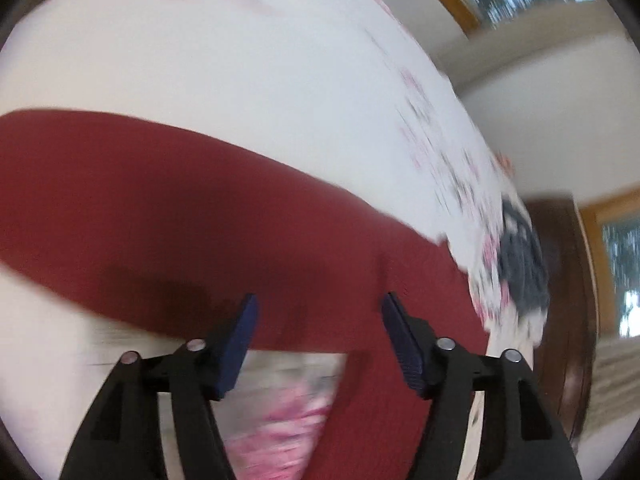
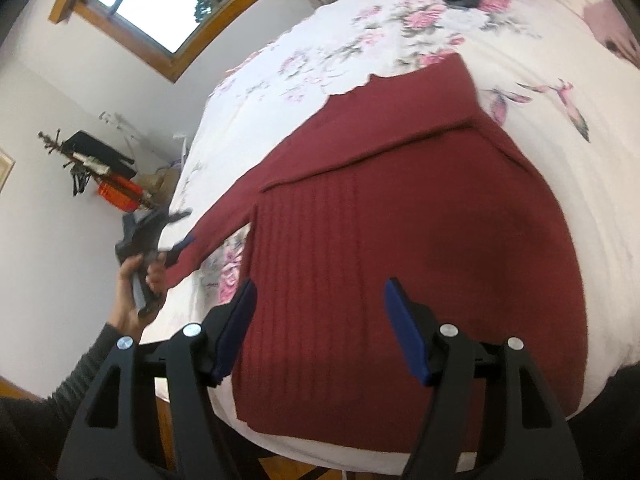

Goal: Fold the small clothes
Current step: 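Lay the held sleeve across the sweater body with the left tool, release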

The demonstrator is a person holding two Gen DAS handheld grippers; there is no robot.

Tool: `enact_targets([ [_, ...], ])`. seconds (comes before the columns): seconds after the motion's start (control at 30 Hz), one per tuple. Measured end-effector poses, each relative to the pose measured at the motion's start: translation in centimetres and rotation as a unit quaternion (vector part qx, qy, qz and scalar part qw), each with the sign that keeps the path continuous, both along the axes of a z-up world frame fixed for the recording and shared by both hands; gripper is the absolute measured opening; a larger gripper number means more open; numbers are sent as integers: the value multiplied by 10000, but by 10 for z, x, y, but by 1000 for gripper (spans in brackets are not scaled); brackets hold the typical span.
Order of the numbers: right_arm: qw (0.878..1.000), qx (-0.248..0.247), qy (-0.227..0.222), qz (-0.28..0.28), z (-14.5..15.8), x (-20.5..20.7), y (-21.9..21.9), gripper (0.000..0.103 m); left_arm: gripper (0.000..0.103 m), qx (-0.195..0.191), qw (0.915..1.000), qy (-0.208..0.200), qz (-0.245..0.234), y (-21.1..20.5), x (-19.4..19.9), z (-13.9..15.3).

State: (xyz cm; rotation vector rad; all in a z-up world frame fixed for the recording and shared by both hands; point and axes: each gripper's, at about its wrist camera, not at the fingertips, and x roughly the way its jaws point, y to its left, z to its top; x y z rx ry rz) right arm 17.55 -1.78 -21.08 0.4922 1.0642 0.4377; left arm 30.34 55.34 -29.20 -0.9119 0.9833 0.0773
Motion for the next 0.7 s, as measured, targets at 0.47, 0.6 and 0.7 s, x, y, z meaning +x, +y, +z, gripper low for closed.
enact_targets([
  [0.47,9985,-212,-7,498,15,-3,63,67,66,-822,9625,163,2581,194,-131,-62],
  [0.6,9980,-283,0,563,17,-4,74,67,62,-702,9652,187,2512,198,-113,-65],
  [0.7,9980,-288,-4,570,17,-4,77,67,9,-595,9686,270,2398,200,-105,-61],
])
